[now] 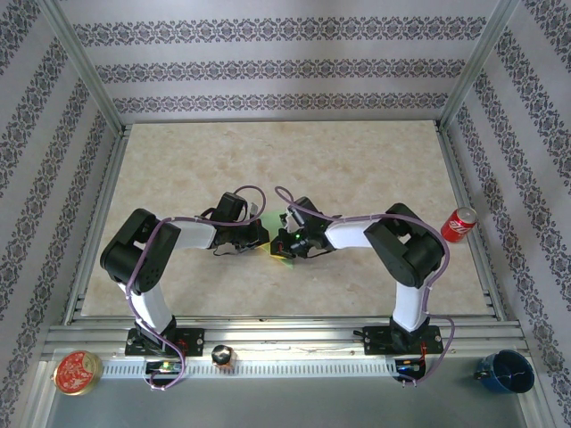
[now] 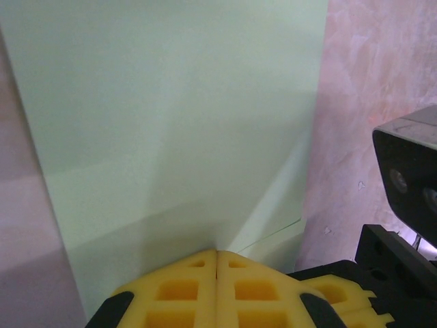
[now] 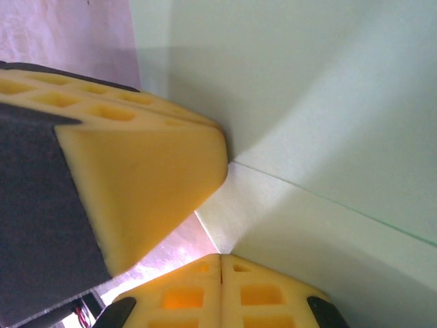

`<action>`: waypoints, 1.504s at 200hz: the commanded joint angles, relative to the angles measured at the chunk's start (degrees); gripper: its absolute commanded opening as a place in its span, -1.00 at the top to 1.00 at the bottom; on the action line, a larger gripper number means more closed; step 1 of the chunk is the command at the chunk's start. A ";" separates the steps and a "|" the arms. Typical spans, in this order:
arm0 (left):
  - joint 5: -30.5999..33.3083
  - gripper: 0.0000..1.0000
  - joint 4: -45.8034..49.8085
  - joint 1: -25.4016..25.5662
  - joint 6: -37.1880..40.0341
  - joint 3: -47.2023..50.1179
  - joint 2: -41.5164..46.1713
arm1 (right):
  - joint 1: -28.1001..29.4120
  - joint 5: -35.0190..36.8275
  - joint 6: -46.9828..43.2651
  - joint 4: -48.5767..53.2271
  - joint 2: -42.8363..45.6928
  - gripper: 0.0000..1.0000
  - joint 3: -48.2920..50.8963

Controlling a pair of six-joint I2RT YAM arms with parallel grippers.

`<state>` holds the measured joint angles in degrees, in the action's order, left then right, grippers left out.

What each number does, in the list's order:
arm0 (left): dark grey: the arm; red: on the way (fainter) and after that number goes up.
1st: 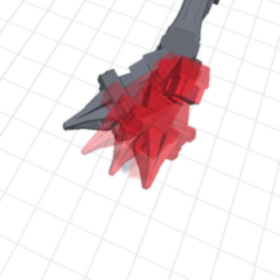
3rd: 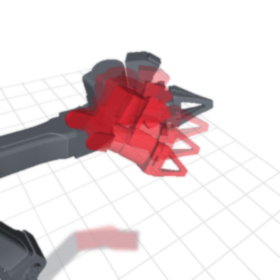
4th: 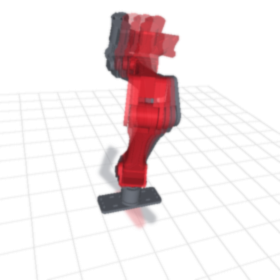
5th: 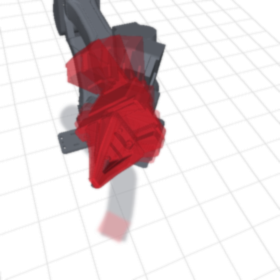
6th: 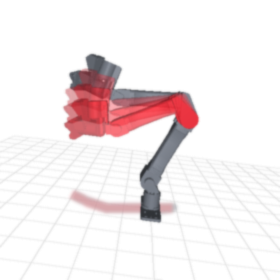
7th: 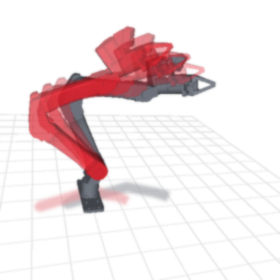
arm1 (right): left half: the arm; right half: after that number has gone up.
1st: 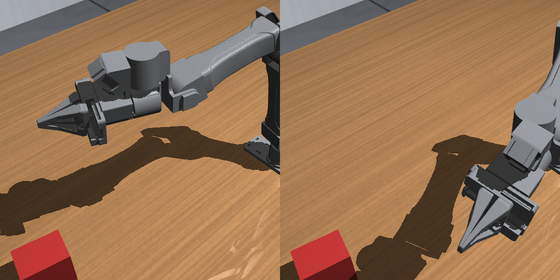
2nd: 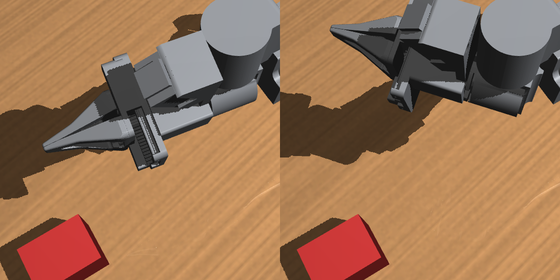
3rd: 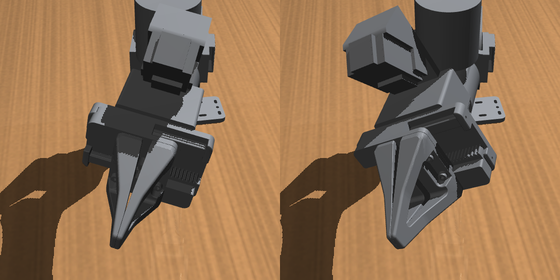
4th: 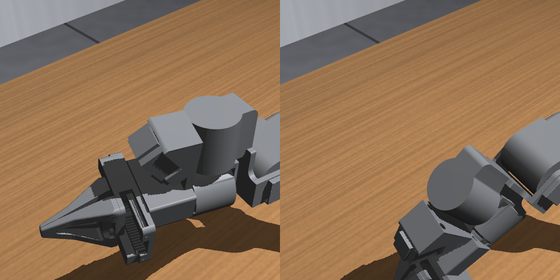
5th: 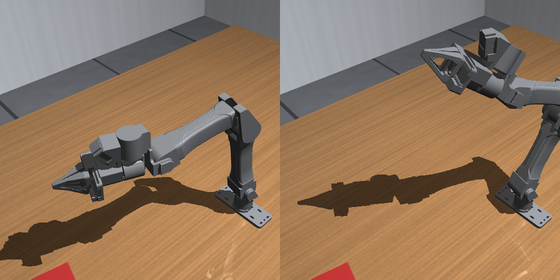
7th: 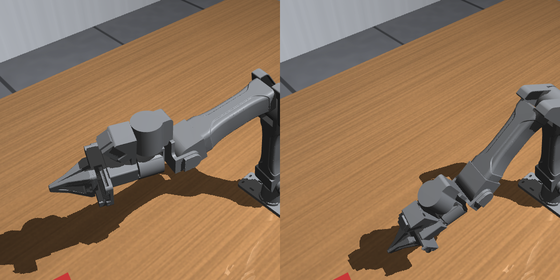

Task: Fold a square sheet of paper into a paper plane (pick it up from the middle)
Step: Third fold the triangle at the center of the table.

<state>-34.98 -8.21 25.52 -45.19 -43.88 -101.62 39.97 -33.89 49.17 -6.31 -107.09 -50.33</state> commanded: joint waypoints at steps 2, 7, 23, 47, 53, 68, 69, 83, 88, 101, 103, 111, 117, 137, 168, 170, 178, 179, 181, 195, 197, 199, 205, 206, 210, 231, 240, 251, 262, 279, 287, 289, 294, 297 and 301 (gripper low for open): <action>3.60 0.95 4.74 0.28 1.21 2.10 -2.08 | -0.24 0.70 -0.98 2.32 2.69 0.99 5.12; 3.72 0.95 4.79 0.24 1.16 2.07 -2.17 | -0.24 0.46 -1.09 2.29 3.42 0.98 5.90; 3.97 0.95 5.10 0.26 1.26 2.13 -2.35 | -0.31 -0.12 -1.52 1.67 5.93 0.96 8.67; 3.91 0.96 5.08 0.25 1.18 2.22 -2.41 | -1.73 -1.15 -2.16 0.75 8.72 0.94 12.62; 3.96 0.96 5.10 0.27 1.20 2.22 -2.44 | -2.16 -1.39 -2.27 0.64 9.33 0.93 13.52; 3.78 0.96 4.97 0.29 1.05 2.31 -2.21 | -3.24 -2.30 -3.25 0.68 10.96 0.92 15.55; 3.78 0.96 4.92 0.26 1.02 2.31 -2.24 | -3.37 -2.36 -3.31 0.73 11.04 0.92 15.67; 3.69 0.96 4.78 0.24 0.79 2.44 -2.04 | -4.35 -2.66 -4.02 0.93 13.01 0.91 17.15; 3.63 0.96 4.82 0.31 0.69 2.41 -1.94 | -4.65 -2.82 -4.21 1.14 13.79 0.91 17.42; 3.44 0.96 4.61 0.26 0.42 2.41 -1.78 | -5.18 -2.47 -4.52 1.51 15.86 0.90 17.69; 3.43 0.96 4.61 0.26 0.40 2.44 -1.70 | -5.23 -2.42 -4.65 1.55 16.17 0.89 17.71; 3.43 0.96 4.66 0.24 0.35 2.51 -1.48 | -5.29 -2.25 -5.02 1.80 17.34 0.88 17.21; 3.43 0.96 4.69 0.27 0.29 2.62 -1.24 | -5.19 -2.11 -5.39 2.18 18.06 0.87 16.61; 3.47 0.96 4.46 0.29 -0.06 2.88 -0.40 | -5.20 -0.93 -6.27 2.54 19.30 0.83 14.27; 3.42 0.96 4.59 0.28 -0.34 2.92 0.15 | -4.88 -1.46 -6.02 2.26 14.83 0.78 8.41; 3.40 0.96 4.56 0.31 -0.43 2.92 0.16 | -4.89 -1.40 -5.97 2.31 14.46 0.78 7.99; 3.28 0.96 4.59 0.27 -0.53 2.96 0.28 | -4.76 -0.67 -5.81 3.00 12.89 0.73 6.39; 3.31 0.96 4.55 0.30 -0.56 2.94 0.28 | -4.83 -0.53 -5.78 3.12 12.71 0.73 6.21; 3.29 0.96 4.57 0.32 -0.57 2.99 0.33 | -4.84 -0.27 -5.76 3.38 12.39 0.72 5.85; 3.29 0.96 4.34 0.26 -0.95 3.23 0.63 | -4.89 1.22 -5.50 4.02 10.47 0.72 4.17; 3.26 0.96 4.34 0.28 -0.97 3.26 0.68 | -4.89 1.33 -5.49 4.02 10.25 0.72 3.94; 3.32 0.96 4.34 0.29 -1.00 3.27 0.76 | -4.85 1.43 -5.51 4.02 10.06 0.72 3.75; 3.21 0.96 4.22 0.31 -1.19 3.28 0.86 | -4.88 1.62 -5.49 3.98 9.38 0.71 3.26; 3.19 0.96 4.19 0.32 -1.21 3.27 0.88 | -4.84 1.63 -5.49 3.95 9.24 0.70 3.15; 3.15 0.96 4.12 0.26 -1.33 3.42 0.97 | -4.75 1.57 -5.56 3.87 8.77 0.70 2.82; 3.08 0.95 3.29 0.27 -2.10 3.92 1.52 | -4.69 -0.31 -5.97 3.48 6.11 0.71 1.43; 3.08 0.95 3.36 0.32 -2.18 3.87 1.67 | -4.63 -2.22 -5.63 2.31 5.05 0.72 1.44; 3.08 0.95 3.45 0.30 -2.18 3.85 1.87 | -4.68 -3.20 -4.78 0.77 4.04 0.73 2.18; 3.29 0.95 3.27 0.29 -2.28 3.93 2.19 | -4.77 -3.04 -4.69 1.08 3.24 0.74 2.80; 3.67 0.95 3.41 0.36 -2.21 3.89 2.65 | -4.78 -1.90 -5.44 2.69 2.58 0.75 4.37; 4.07 0.95 4.10 0.31 -1.95 3.75 2.90 | -4.80 -1.61 -5.41 2.66 2.67 0.75 5.38; 4.18 0.95 4.32 0.30 -1.91 3.74 2.96 | -4.78 -1.48 -5.42 2.63 2.67 0.75 5.69; 4.34 0.95 4.78 0.33 -1.67 3.63 3.21 | -4.85 -1.38 -5.55 2.61 2.79 0.76 6.33; 4.41 0.95 4.79 0.29 -1.58 3.69 3.38 | -4.87 -1.24 -5.49 2.68 2.91 0.76 6.68; 4.55 0.95 4.71 0.35 -1.64 3.79 3.49 | -4.83 -0.99 -5.51 2.70 3.14 0.76 7.15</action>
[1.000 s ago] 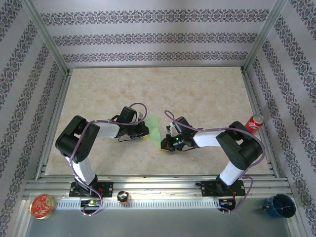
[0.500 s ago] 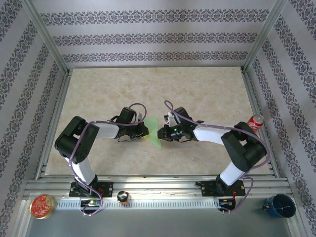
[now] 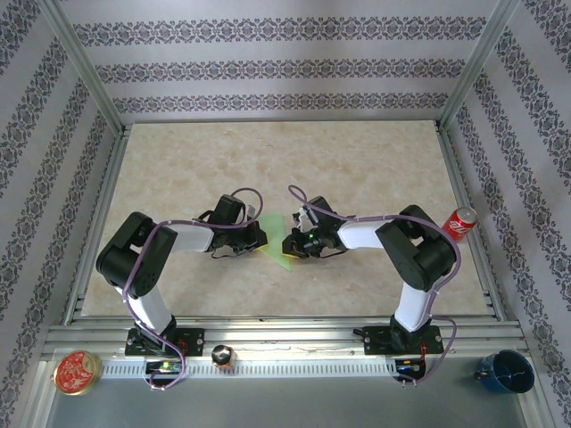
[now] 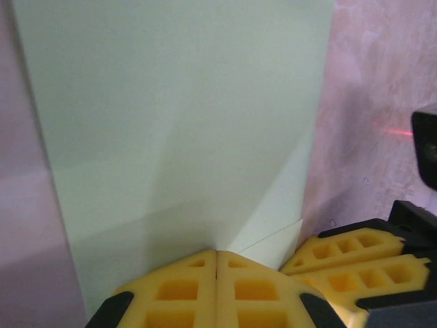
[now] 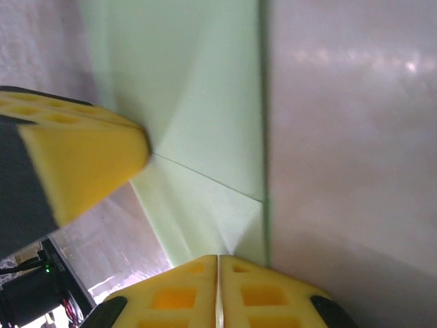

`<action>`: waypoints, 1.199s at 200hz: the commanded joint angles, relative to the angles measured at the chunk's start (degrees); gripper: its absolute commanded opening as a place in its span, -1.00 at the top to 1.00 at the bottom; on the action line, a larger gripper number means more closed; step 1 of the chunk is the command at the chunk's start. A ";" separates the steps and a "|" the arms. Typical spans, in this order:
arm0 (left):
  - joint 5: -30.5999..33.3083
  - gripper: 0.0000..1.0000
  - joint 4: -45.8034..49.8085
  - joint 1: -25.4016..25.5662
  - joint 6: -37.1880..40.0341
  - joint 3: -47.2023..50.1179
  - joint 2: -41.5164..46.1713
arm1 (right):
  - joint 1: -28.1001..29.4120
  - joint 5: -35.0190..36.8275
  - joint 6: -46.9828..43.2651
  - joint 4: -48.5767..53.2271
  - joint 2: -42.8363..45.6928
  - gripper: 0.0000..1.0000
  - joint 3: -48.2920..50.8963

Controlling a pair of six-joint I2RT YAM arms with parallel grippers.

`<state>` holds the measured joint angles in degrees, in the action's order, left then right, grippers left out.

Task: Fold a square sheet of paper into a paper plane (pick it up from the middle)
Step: Third fold the triangle at the center of the table.

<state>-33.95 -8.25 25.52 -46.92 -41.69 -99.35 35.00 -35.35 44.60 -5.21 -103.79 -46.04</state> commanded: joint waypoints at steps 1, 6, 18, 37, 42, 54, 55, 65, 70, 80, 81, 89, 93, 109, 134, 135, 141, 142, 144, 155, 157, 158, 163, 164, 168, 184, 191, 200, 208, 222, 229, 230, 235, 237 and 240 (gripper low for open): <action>3.53 0.95 4.70 0.34 0.12 1.70 1.24 | 0.10 0.56 -1.02 1.61 -0.13 0.76 2.96; 3.61 0.95 4.62 0.32 0.14 1.78 1.39 | 0.12 0.86 -1.01 1.84 0.11 0.76 3.37; 3.46 0.95 4.95 0.33 0.06 1.86 1.68 | 0.02 1.16 -1.37 2.75 0.92 0.76 3.68; 3.27 0.95 3.04 0.37 -1.56 3.35 2.55 | -0.06 2.06 -1.86 4.10 3.84 0.76 3.60; 3.18 0.95 2.28 0.42 -2.01 3.70 2.73 | -0.08 2.64 -2.17 4.81 4.86 0.76 3.23; 3.09 0.94 1.41 0.41 -2.86 4.22 3.00 | -0.15 4.13 -2.69 6.41 6.84 0.76 2.59; 3.10 0.94 1.36 0.41 -2.93 4.24 3.01 | -0.18 4.27 -2.72 6.47 7.02 0.76 2.57; 2.90 0.93 0.81 0.50 -3.56 4.45 3.39 | -0.28 5.00 -2.65 6.47 8.56 0.74 2.54; 2.99 0.93 0.47 0.60 -3.93 4.58 3.73 | -0.28 5.10 -2.59 6.24 9.10 0.74 2.54; 3.22 0.89 0.09 0.80 -4.49 4.78 4.47 | -0.28 5.78 -2.45 5.88 10.35 0.73 2.54; 3.25 0.88 0.08 0.83 -4.49 4.73 4.58 | -0.29 5.84 -2.39 5.85 10.44 0.73 2.54; 3.35 0.86 0.24 0.85 -4.59 4.62 5.25 | -0.32 6.77 -2.15 5.74 10.94 0.68 2.56; 3.41 0.86 0.46 0.86 -4.55 4.41 5.53 | -0.35 7.14 -2.07 5.70 10.97 0.66 2.49; 3.62 0.79 1.73 0.89 -4.15 3.45 6.82 | -0.68 8.07 -2.10 6.11 10.42 0.54 2.06; 3.80 0.65 3.50 0.85 -3.21 2.28 8.83 | -0.34 4.90 -2.07 5.26 7.89 0.50 0.12; 3.76 0.64 3.59 0.85 -3.15 2.21 8.91 | -0.27 4.74 -2.07 5.15 7.76 0.50 0.05; 3.91 0.59 4.03 0.85 -2.86 2.03 9.52 | -0.12 3.71 -1.89 4.37 7.12 0.49 -0.36; 3.94 0.59 4.08 0.85 -2.80 2.00 9.61 | -0.12 3.58 -1.89 4.27 6.98 0.48 -0.45; 4.02 0.59 4.28 0.85 -2.69 1.97 9.79 | -0.05 3.28 -1.89 4.14 6.72 0.48 -0.63; 4.63 0.57 5.22 0.85 -2.21 1.97 11.06 | 0.33 2.78 -1.80 4.05 5.53 0.45 -1.59; 4.85 0.56 5.47 0.89 -2.15 1.97 11.27 | 0.40 2.76 -1.80 4.00 5.31 0.44 -1.77; 4.94 0.56 5.63 0.92 -2.05 1.97 11.41 | 0.41 2.75 -1.80 3.99 5.24 0.44 -1.86; 5.51 0.54 6.47 0.77 -1.77 1.95 11.96 | 0.54 2.68 -1.71 3.98 4.62 0.43 -2.21; 5.63 0.54 6.66 0.77 -1.68 1.91 12.02 | 0.56 2.67 -1.71 3.98 4.50 0.43 -2.30; 6.11 0.51 7.33 0.77 -1.40 1.85 12.48 | 0.56 2.59 -1.64 3.98 4.09 0.43 -2.57; 7.22 0.43 9.27 0.54 -0.44 1.96 13.82 | 0.65 2.70 -1.38 3.56 2.54 0.43 -3.43; 7.33 0.39 9.88 0.17 -0.33 2.10 14.14 | 0.69 2.38 -1.32 3.33 1.99 0.44 -3.85; 7.00 0.37 10.06 -0.28 -0.33 2.39 14.42 | 0.81 2.13 -1.32 2.98 1.60 0.44 -4.16; 6.51 0.35 9.91 -0.77 -0.48 2.70 14.60 | 0.83 2.34 -1.38 3.09 1.27 0.45 -4.48; 5.70 0.34 9.56 -1.44 -0.53 3.02 14.62 | 0.76 2.23 -1.44 2.87 0.92 0.52 -4.67; 5.42 0.34 9.53 -1.73 -0.46 3.05 14.49 | 0.74 2.07 -1.32 2.52 0.87 0.53 -4.63; 5.40 0.34 9.51 -1.76 -0.41 3.04 14.47 | 0.71 2.01 -1.29 2.46 0.87 0.54 -4.61; 5.11 0.34 9.57 -2.01 -0.38 3.02 14.32 | 0.74 1.75 -1.23 2.10 0.78 0.57 -4.58; 5.01 0.34 9.61 -2.04 -0.37 3.02 14.29 | 0.76 1.64 -1.19 1.95 0.71 0.58 -4.58; 4.88 0.34 9.59 -2.13 -0.37 3.02 14.21 | 0.69 1.42 -1.18 1.82 0.63 0.58 -4.58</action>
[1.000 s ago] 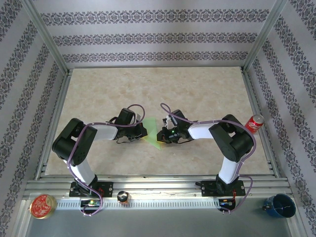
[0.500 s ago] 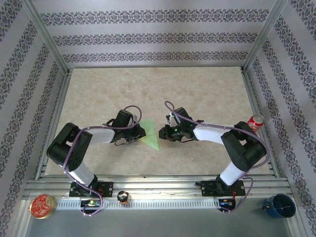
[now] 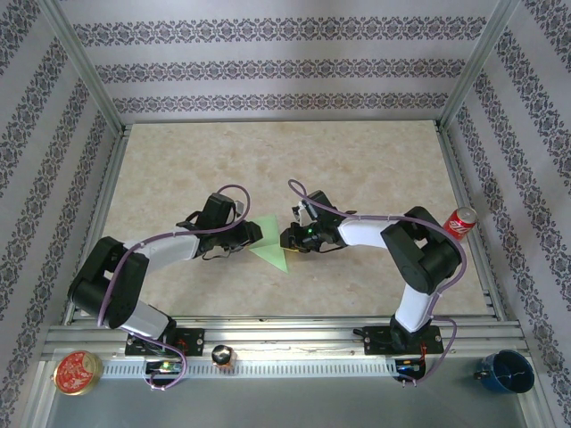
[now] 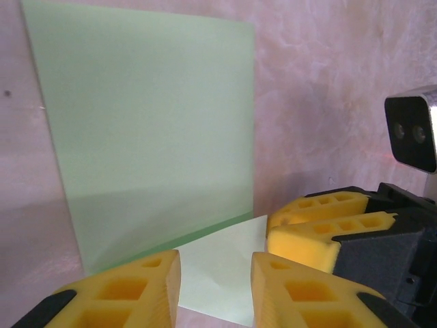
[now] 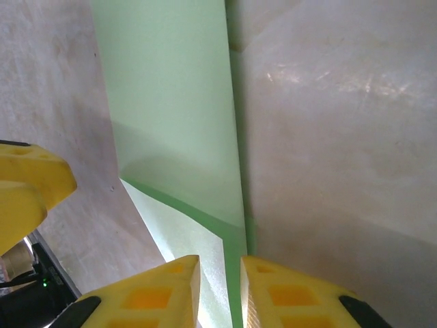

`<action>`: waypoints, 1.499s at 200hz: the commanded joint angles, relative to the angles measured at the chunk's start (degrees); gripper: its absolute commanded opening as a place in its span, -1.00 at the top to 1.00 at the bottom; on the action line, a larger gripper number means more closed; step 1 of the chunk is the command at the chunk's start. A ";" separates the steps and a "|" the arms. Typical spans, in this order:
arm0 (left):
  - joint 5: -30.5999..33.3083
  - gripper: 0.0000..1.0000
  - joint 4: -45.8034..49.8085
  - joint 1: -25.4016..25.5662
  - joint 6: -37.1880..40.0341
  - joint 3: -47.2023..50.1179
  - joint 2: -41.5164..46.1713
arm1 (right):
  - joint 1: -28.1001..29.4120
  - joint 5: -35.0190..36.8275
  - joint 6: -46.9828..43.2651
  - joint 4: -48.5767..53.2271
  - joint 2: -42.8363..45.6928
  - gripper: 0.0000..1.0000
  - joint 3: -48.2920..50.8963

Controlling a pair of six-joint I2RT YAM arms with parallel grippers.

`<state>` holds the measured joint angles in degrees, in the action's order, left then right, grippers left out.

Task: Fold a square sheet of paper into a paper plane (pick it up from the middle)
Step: Third fold the triangle at the center of the table, then fourth fold the wing at the center of the table.

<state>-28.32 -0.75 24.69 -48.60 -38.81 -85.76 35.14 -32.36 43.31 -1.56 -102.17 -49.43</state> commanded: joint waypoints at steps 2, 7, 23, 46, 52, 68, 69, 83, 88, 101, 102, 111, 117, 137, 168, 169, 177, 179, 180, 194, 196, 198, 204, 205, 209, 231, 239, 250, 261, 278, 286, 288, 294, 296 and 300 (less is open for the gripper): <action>-0.82 0.34 2.08 -1.37 1.25 0.14 0.60 | 0.55 -1.68 0.11 -1.86 -0.99 0.59 -1.26; -0.99 0.34 1.99 -1.55 1.18 0.14 0.49 | 0.56 -1.95 0.11 -1.86 -1.17 0.59 -1.38; -1.29 0.34 1.70 -1.99 1.02 0.38 0.45 | 0.55 -1.92 0.09 -1.95 -1.36 0.63 -1.37; -2.02 0.33 1.37 -2.75 0.66 0.49 1.00 | 0.44 -2.23 0.33 -2.48 -1.75 0.64 -1.11; -2.01 0.33 1.34 -2.84 0.64 0.57 1.25 | 0.39 -2.37 0.50 -2.54 -2.00 0.64 -1.17; -2.04 0.33 0.59 -3.06 0.80 1.08 1.88 | 0.45 -2.97 0.94 -3.30 -2.49 0.64 -1.15; -1.98 0.33 0.54 -3.06 0.83 1.09 1.90 | 0.46 -2.97 0.96 -3.37 -2.50 0.64 -1.13; -1.70 0.33 0.24 -3.24 0.85 1.38 1.99 | 0.44 -2.89 1.22 -3.79 -2.77 0.65 -1.03; -1.57 0.33 0.14 -3.31 0.82 1.37 1.89 | 0.38 -2.89 1.21 -3.88 -2.86 0.67 -1.02; -1.53 0.33 0.41 -3.49 1.04 1.24 1.73 | 0.34 -2.63 1.41 -4.61 -2.69 0.70 -0.47; -1.55 0.33 0.45 -3.50 1.00 1.21 1.69 | 0.31 -2.58 1.38 -4.64 -2.69 0.70 -0.44; -1.65 0.33 1.08 -3.72 1.26 0.89 1.64 | 0.27 -2.74 1.58 -5.04 -2.51 0.76 -0.08; -1.67 0.33 1.40 -3.74 1.41 0.75 1.66 | 0.27 -2.87 1.68 -5.35 -2.36 0.78 0.16; -1.30 0.33 1.67 -3.94 1.39 1.00 2.21 | 0.06 -3.40 1.65 -5.79 -2.03 0.79 0.63; -0.99 0.33 2.36 -4.41 1.31 1.18 2.94 | -0.13 -3.76 2.11 -6.64 -1.16 0.84 1.22; -0.97 0.33 2.35 -4.44 1.31 1.19 2.99 | -0.10 -3.76 2.07 -6.71 -1.17 0.84 1.24; -0.86 0.33 2.49 -4.46 1.31 1.23 3.20 | -0.08 -3.81 2.29 -7.15 -0.85 0.86 1.43; -0.84 0.33 2.48 -4.47 1.23 1.27 3.20 | -0.11 -3.84 2.30 -7.21 -0.80 0.86 1.44; -0.81 0.33 2.50 -4.47 1.23 1.27 3.21 | -0.18 -3.89 2.30 -7.26 -0.77 0.86 1.48; -0.62 0.33 2.68 -4.64 1.06 1.33 3.44 | -0.33 -4.28 2.38 -7.44 -0.34 0.86 1.59; -0.54 0.32 2.66 -4.62 1.01 1.40 3.52 | -0.35 -4.36 2.39 -7.52 -0.25 0.86 1.66; -0.43 0.32 2.64 -4.64 0.97 1.37 3.56 | -0.38 -4.37 2.39 -7.52 -0.16 0.86 1.69; -0.26 0.31 2.52 -4.65 0.69 1.45 3.57 | -0.44 -4.38 2.44 -7.79 0.11 0.86 1.87; -0.30 0.31 2.56 -4.69 0.61 1.45 3.58 | -0.47 -4.38 2.46 -7.86 0.17 0.86 1.92; -0.39 0.30 2.54 -4.66 0.52 1.39 3.53 | -0.49 -4.46 2.48 -7.95 0.36 0.86 1.99; -0.87 0.27 2.43 -4.82 -0.22 1.41 3.28 | -0.82 -5.04 2.39 -8.49 0.90 0.86 2.45; -1.08 0.25 2.10 -4.84 -0.65 1.63 3.26 | -0.86 -5.23 2.35 -8.65 1.00 0.86 2.59; -1.38 0.24 1.39 -4.87 -1.15 2.01 3.22 | -1.05 -5.51 2.46 -8.81 1.07 0.86 2.76; -1.47 0.23 0.95 -4.85 -1.44 2.15 2.99 | -1.22 -5.69 2.48 -9.07 1.10 0.86 2.93; -1.78 0.21 0.36 -4.85 -1.78 2.32 2.40 | -1.60 -6.33 2.74 -9.29 1.16 0.87 3.21; -1.99 0.20 0.16 -4.88 -1.78 2.25 2.20 | -1.79 -6.65 3.60 -10.80 1.51 0.88 3.84; -2.05 0.20 0.08 -4.90 -1.81 2.25 2.18 | -1.77 -6.73 3.79 -11.13 1.64 0.89 4.04; -2.04 0.19 0.12 -4.87 -1.77 2.20 2.03 | -1.90 -6.99 4.36 -12.10 1.92 0.89 4.47; -2.06 0.19 0.13 -4.88 -1.79 2.17 2.00 | -1.91 -7.07 4.56 -12.34 2.01 0.89 4.57; -2.01 0.18 0.24 -4.84 -1.70 2.16 1.99 | -2.01 -7.25 4.74 -12.76 2.16 0.90 4.75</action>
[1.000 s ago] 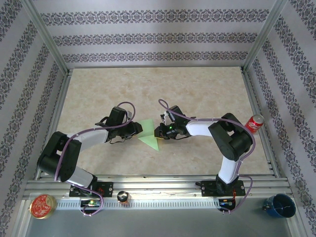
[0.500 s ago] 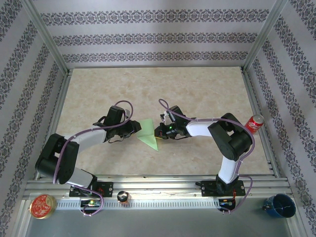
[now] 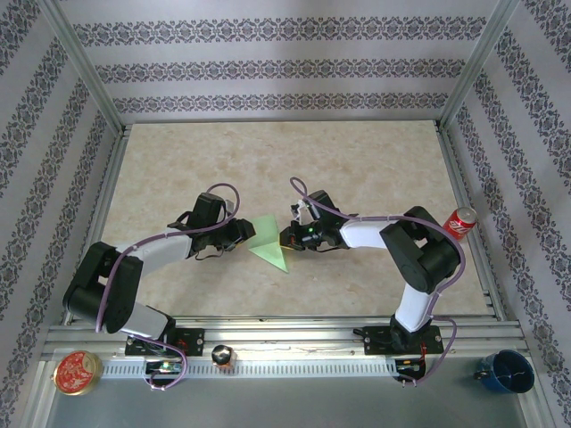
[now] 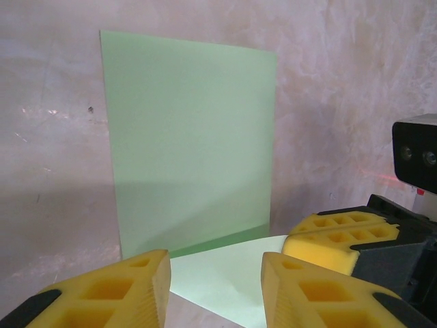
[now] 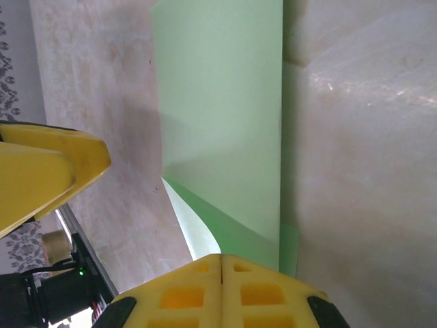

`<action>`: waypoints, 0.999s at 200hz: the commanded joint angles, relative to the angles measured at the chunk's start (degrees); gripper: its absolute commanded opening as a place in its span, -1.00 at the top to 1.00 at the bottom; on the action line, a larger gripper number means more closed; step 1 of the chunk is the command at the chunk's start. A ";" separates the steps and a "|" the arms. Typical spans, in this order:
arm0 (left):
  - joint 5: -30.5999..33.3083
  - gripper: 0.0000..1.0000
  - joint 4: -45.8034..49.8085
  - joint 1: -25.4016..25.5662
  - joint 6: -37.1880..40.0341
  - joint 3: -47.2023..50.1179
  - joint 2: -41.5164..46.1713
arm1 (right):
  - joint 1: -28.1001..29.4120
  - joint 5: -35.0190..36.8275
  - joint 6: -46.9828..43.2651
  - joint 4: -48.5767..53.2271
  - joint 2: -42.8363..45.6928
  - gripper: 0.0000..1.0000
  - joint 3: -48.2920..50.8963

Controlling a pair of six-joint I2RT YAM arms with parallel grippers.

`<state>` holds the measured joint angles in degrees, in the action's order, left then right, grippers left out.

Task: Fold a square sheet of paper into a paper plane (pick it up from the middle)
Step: Fourth fold the wing at the center of the table.

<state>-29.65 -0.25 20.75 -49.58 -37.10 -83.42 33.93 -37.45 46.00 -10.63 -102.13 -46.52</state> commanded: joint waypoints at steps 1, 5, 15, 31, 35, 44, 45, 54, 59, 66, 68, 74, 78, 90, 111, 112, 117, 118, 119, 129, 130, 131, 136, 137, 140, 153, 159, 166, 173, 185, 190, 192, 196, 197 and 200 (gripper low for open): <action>-0.67 0.18 -0.23 -0.94 -0.71 0.45 -0.35 | -0.80 -2.22 2.11 -3.82 2.16 0.90 1.90; -0.70 0.16 -0.27 -0.99 -0.65 0.41 -0.43 | -0.95 -2.46 2.27 -4.21 2.27 0.91 2.02; -0.61 0.11 0.13 -1.07 -0.56 0.24 -0.52 | -1.06 -2.92 2.50 -4.81 2.53 0.92 2.27; -0.66 0.04 0.02 -1.68 -0.50 0.12 -1.02 | -1.37 -3.75 3.65 -7.27 2.86 0.92 3.20; -1.02 0.03 -0.25 -1.91 -0.58 0.16 -1.24 | -1.48 -4.00 4.13 -8.07 2.96 0.92 3.53; -2.04 0.02 -1.22 -2.43 -1.00 0.19 -1.95 | -1.69 -4.49 5.13 -9.86 2.99 0.93 4.09; -2.15 0.02 -1.37 -2.49 -1.11 0.19 -1.98 | -1.73 -4.57 5.27 -10.12 3.03 0.93 4.17; -3.13 0.01 -2.85 -2.76 -1.75 0.37 -2.66 | -2.01 -5.06 6.36 -12.39 3.14 0.94 5.07; -3.52 0.01 -3.57 -2.82 -2.11 0.43 -3.01 | -2.19 -5.25 7.05 -13.51 3.15 0.95 5.61; -3.99 0.00 -4.27 -2.97 -2.67 0.44 -3.56 | -2.52 -5.64 8.16 -15.77 3.16 0.95 6.30; -4.07 0.00 -4.51 -2.95 -2.81 0.38 -3.63 | -2.59 -5.69 8.50 -16.40 3.16 0.96 6.56; -4.36 -0.01 -5.23 -3.00 -3.34 0.45 -4.07 | -2.81 -5.95 9.28 -18.05 3.01 0.96 7.17; -4.51 -0.01 -5.70 -2.95 -3.60 0.45 -4.36 | -2.92 -6.08 9.67 -18.86 2.94 0.96 7.51; -5.02 -0.01 -6.80 -2.96 -4.13 0.41 -4.96 | -3.02 -6.47 10.24 -19.95 2.73 0.96 7.93; -5.94 -0.02 -7.42 -3.04 -4.36 -0.26 -6.16 | -3.00 -7.08 10.90 -21.42 2.46 0.96 8.28; -5.98 -0.02 -7.41 -3.07 -4.37 -0.30 -6.19 | -3.00 -7.08 10.90 -21.42 2.46 0.96 8.28; -6.16 -0.02 -7.45 -3.00 -4.46 -0.46 -6.43 | -3.04 -7.11 10.92 -21.53 2.54 0.96 8.29; -6.18 -0.02 -7.47 -3.00 -4.46 -0.49 -6.46 | -3.02 -7.11 10.94 -21.53 2.59 0.96 8.29; -6.20 -0.02 -7.52 -3.00 -4.47 -0.50 -6.48 | -3.01 -7.11 10.90 -21.53 2.61 0.96 8.29; -6.34 -0.02 -7.50 -3.08 -4.56 -0.56 -6.99 | -3.08 -7.03 10.87 -21.53 2.84 0.96 8.38; -6.36 -0.02 -7.53 -3.04 -4.60 -0.54 -7.01 | -3.08 -7.02 10.87 -21.53 2.87 0.96 8.38; -6.38 -0.02 -7.51 -3.02 -4.62 -0.61 -7.06 | -3.08 -6.98 10.91 -21.53 2.88 0.96 8.42; -6.39 -0.02 -7.48 -3.01 -4.66 -0.69 -7.15 | -3.08 -6.93 10.91 -21.53 3.03 0.96 8.46; -6.39 -0.03 -7.53 -3.00 -4.65 -0.69 -7.18 | -3.13 -6.93 10.89 -21.53 3.05 0.97 8.47; -6.34 -0.02 -7.49 -3.00 -4.65 -0.67 -7.20 | -3.09 -6.93 10.87 -21.49 3.18 0.97 8.54; -6.30 -0.04 -7.71 -3.03 -4.81 -0.67 -7.20 | -3.08 -7.02 10.93 -21.38 3.57 0.97 8.55; -6.40 -0.04 -7.79 -3.06 -4.82 -0.77 -7.22 | -3.08 -7.02 10.78 -21.29 3.75 0.97 8.55; -6.63 -0.04 -7.92 -3.04 -4.82 -0.88 -7.33 | -3.08 -6.94 10.60 -21.10 3.86 0.97 8.64; -6.92 -0.04 -8.06 -3.04 -4.83 -1.01 -7.44 | -3.13 -6.93 10.55 -21.04 3.86 0.97 8.71; -7.39 -0.04 -8.20 -3.06 -4.84 -1.38 -7.86 | -3.08 -7.06 10.77 -21.32 3.70 0.97 8.82; -7.59 -0.04 -8.31 -3.02 -4.82 -1.39 -7.98 | -3.09 -7.11 10.81 -21.37 3.66 0.97 8.82; -7.68 -0.04 -8.35 -3.03 -4.87 -1.42 -7.99 | -3.08 -7.11 10.85 -21.43 3.61 0.97 8.88; -7.82 -0.04 -8.51 -3.03 -4.97 -1.47 -8.13 | -3.09 -7.11 10.83 -21.52 3.60 0.97 8.90; -7.85 -0.04 -8.57 -3.01 -4.99 -1.48 -8.15 | -3.09 -7.11 10.81 -21.53 3.60 0.97 8.90; -7.94 -0.03 -8.75 -3.02 -5.07 -1.46 -8.21 | -3.08 -7.11 10.79 -21.61 3.60 0.97 8.91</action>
<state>-35.92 -6.33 18.35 -53.69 -37.12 -90.56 31.22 -43.18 56.86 -30.26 -99.98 -38.81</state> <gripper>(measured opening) 0.518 0.064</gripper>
